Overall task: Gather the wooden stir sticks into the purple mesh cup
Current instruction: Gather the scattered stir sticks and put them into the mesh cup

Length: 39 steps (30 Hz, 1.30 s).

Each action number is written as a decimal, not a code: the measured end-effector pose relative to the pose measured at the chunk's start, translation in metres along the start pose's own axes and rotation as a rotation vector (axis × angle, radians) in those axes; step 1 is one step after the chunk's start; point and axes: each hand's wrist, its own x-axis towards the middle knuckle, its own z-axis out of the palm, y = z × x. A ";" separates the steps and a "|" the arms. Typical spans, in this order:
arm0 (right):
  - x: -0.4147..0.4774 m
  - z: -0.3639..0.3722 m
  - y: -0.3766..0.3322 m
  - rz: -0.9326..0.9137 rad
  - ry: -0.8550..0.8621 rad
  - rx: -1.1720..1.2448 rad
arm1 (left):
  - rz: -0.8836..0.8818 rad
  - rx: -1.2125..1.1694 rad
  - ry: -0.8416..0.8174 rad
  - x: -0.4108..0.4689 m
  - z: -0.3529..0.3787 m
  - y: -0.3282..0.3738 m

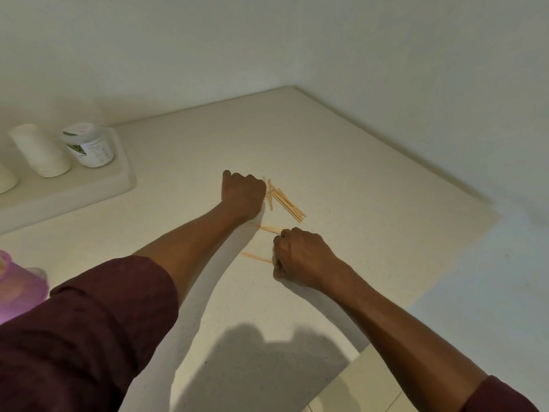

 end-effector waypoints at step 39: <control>0.007 -0.002 0.010 0.483 0.034 0.481 | -0.113 -0.132 -0.016 -0.045 0.012 -0.028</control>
